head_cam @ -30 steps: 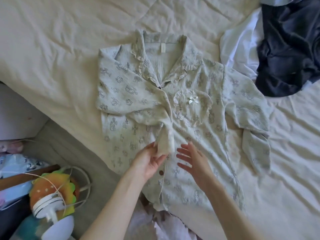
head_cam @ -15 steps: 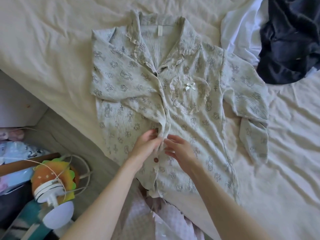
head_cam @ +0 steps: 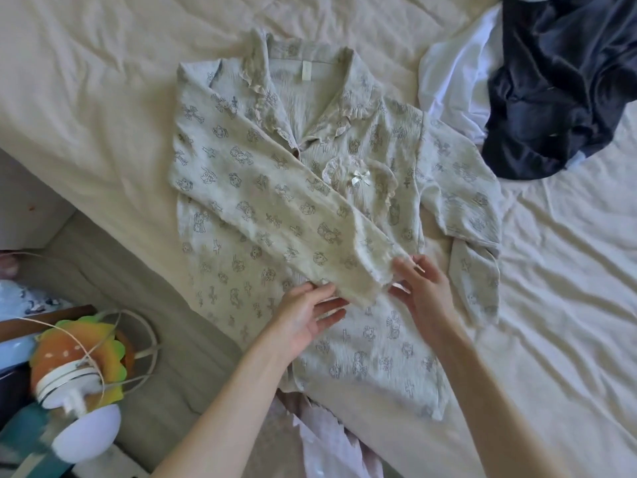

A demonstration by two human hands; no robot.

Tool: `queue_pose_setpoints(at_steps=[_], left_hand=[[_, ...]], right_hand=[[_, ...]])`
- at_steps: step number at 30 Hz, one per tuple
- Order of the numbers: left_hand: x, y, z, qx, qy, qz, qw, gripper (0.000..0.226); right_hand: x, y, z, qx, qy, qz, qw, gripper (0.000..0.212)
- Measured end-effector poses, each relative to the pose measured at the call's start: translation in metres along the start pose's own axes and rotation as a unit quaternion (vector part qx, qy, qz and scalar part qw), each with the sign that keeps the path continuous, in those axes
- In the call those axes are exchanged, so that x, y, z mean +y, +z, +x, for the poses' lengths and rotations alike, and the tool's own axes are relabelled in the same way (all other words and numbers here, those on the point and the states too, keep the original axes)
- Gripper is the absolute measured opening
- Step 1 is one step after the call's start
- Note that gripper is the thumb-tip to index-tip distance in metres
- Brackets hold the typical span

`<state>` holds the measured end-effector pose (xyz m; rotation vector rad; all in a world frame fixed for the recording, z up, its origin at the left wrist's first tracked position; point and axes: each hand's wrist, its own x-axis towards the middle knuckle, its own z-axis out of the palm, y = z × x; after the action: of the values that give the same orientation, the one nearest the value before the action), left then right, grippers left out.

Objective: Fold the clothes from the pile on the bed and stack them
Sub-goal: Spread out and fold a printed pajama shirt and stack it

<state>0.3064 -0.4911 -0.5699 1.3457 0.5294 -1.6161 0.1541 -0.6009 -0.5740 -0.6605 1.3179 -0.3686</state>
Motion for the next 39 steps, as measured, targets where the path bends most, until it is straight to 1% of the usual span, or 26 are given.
queue_pose_setpoints(at_steps=[2,3,5,6,8,9,10,12,13,14,16,18,19,20,22,25,26,28,30,31,33,34,35,37,39], left_hand=[[-0.005,0.018,0.004,-0.049,-0.022,0.017,0.998,0.002],[-0.009,0.025,0.006,-0.065,-0.034,0.042,0.996,0.006],[-0.016,0.033,0.010,-0.065,-0.053,0.139,0.987,0.017],[-0.020,0.032,0.012,-0.050,-0.049,0.214,0.974,0.021],[-0.023,0.025,0.015,-0.002,0.005,0.370,0.929,0.026],[-0.020,0.019,0.016,0.023,0.048,0.418,0.907,0.027],[-0.016,0.012,0.016,0.046,0.089,0.438,0.893,0.027],[-0.001,-0.003,0.016,0.102,0.163,0.448,0.873,0.023],[0.008,-0.011,0.016,0.133,0.192,0.446,0.864,0.022],[0.017,-0.019,0.017,0.162,0.216,0.441,0.856,0.022],[0.039,-0.033,0.020,0.209,0.248,0.424,0.846,0.023],[0.065,-0.050,0.024,0.258,0.273,0.402,0.836,0.025],[0.081,-0.060,0.026,0.281,0.284,0.391,0.830,0.026],[0.096,-0.069,0.029,0.301,0.293,0.382,0.823,0.027],[0.125,-0.086,0.035,0.336,0.301,0.365,0.814,0.028],[0.158,-0.108,0.045,0.370,0.287,0.317,0.825,0.032],[0.165,-0.113,0.049,0.377,0.283,0.305,0.828,0.034],[0.179,-0.120,0.054,0.371,0.284,0.298,0.832,0.036],[0.192,-0.124,0.059,0.347,0.282,0.301,0.842,0.038],[0.197,-0.125,0.060,0.337,0.274,0.292,0.852,0.039],[0.212,-0.131,0.066,0.308,0.247,0.229,0.890,0.036],[0.219,-0.136,0.071,0.285,0.233,0.193,0.910,0.032],[0.223,-0.138,0.073,0.258,0.221,0.179,0.924,0.026],[0.227,-0.141,0.074,0.196,0.205,0.217,0.934,0.023],[0.226,-0.145,0.074,0.142,0.204,0.270,0.930,0.026]], right_hand=[[-0.012,-0.007,0.003,0.024,-0.053,0.004,0.998,0.007],[-0.016,-0.010,0.006,0.055,-0.082,-0.024,0.995,0.007],[-0.017,-0.014,0.016,0.149,-0.121,-0.124,0.973,0.001],[-0.015,-0.015,0.022,0.188,-0.120,-0.169,0.960,0.007],[-0.011,-0.018,0.032,0.222,-0.088,-0.237,0.942,0.029],[-0.011,-0.018,0.035,0.222,-0.071,-0.265,0.936,0.036],[-0.011,-0.017,0.039,0.214,-0.058,-0.286,0.932,0.040],[-0.013,-0.010,0.042,0.198,-0.015,-0.277,0.940,0.041],[-0.012,-0.006,0.042,0.191,0.015,-0.264,0.946,0.038],[-0.010,-0.001,0.043,0.185,0.038,-0.269,0.944,0.033],[-0.004,0.008,0.043,0.172,0.077,-0.265,0.946,0.033],[0.004,0.019,0.047,0.167,0.117,-0.191,0.960,0.031],[0.007,0.025,0.049,0.184,0.124,-0.172,0.960,0.028],[0.009,0.028,0.051,0.210,0.120,-0.181,0.953,0.024],[0.008,0.032,0.053,0.264,0.097,-0.267,0.922,0.018],[0.001,0.039,0.048,0.314,0.087,-0.361,0.874,0.009],[-0.003,0.041,0.045,0.326,0.090,-0.388,0.857,0.013],[-0.011,0.052,0.042,0.335,0.084,-0.462,0.817,0.036],[-0.021,0.075,0.045,0.312,0.025,-0.528,0.789,0.043],[-0.027,0.090,0.047,0.291,-0.016,-0.542,0.788,0.044],[-0.042,0.131,0.064,0.233,-0.096,-0.545,0.800,0.042],[-0.050,0.156,0.075,0.196,-0.132,-0.542,0.807,0.041],[-0.058,0.180,0.087,0.154,-0.165,-0.538,0.812,0.041],[-0.077,0.232,0.110,0.073,-0.215,-0.530,0.817,0.042],[-0.095,0.284,0.133,0.022,-0.241,-0.525,0.816,0.045]])
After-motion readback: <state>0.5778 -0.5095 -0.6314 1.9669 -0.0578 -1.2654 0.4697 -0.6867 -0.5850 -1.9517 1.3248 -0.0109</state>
